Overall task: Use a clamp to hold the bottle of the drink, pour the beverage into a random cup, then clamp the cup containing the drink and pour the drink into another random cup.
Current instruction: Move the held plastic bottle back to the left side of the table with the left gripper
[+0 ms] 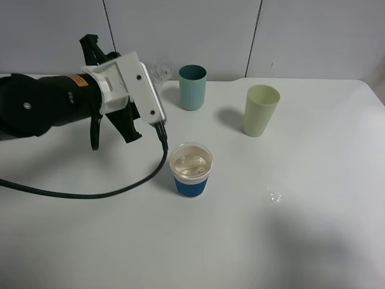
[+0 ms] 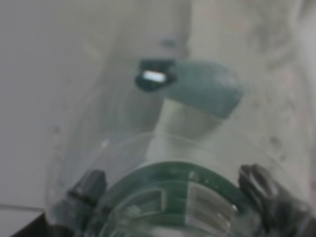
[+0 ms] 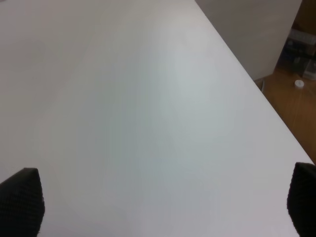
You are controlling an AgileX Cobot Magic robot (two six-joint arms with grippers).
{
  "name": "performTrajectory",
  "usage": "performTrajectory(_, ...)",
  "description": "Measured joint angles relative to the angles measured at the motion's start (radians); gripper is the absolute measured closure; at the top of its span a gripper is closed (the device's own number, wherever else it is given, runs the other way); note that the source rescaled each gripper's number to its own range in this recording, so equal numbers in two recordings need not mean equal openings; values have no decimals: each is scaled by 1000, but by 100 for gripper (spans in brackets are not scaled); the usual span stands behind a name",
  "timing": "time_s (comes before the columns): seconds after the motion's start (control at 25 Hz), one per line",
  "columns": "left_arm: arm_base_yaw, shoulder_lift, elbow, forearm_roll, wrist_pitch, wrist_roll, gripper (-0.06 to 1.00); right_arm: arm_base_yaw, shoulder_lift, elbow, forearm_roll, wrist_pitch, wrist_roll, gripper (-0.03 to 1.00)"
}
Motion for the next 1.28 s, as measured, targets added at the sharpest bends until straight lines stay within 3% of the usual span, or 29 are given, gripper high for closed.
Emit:
performTrajectory(0.04,51,-24,-4,85,59,-132,88,0,0,0,0,0,0,2)
performTrajectory(0.08,51,-24,-4,85,59,-132,88,0,0,0,0,0,0,2)
performTrajectory(0.16,152,-61,-5,275,142,-416,88,0,0,0,0,0,0,2)
performTrajectory(0.2,211,-75,-5,406,176,-612,88,0,0,0,0,0,0,2)
performTrajectory(0.24,211,-75,-5,406,176,-612,88,0,0,0,0,0,0,2)
performTrajectory(0.32,286,-87,-5,584,206,-878,88,0,0,0,0,0,0,2)
performTrajectory(0.44,381,-92,-5,902,207,-1350,88,0,0,0,0,0,0,2)
performTrajectory(0.6,490,-92,-5,1219,124,-1851,88,0,0,0,0,0,0,2)
performTrajectory(0.76,546,-92,-5,1312,36,-2046,88,0,0,0,0,0,0,2)
performTrajectory(0.8,587,-92,-5,1353,-35,-2127,88,0,0,0,0,0,0,2)
performTrajectory(0.84,605,-93,1,1365,-79,-2147,88,0,0,0,0,0,0,2)
performTrajectory(1.04,642,-91,37,1371,-143,-2135,88,0,0,0,0,0,0,2)
performTrajectory(1.28,693,18,106,1372,-248,-1956,88,0,0,0,0,0,0,2)
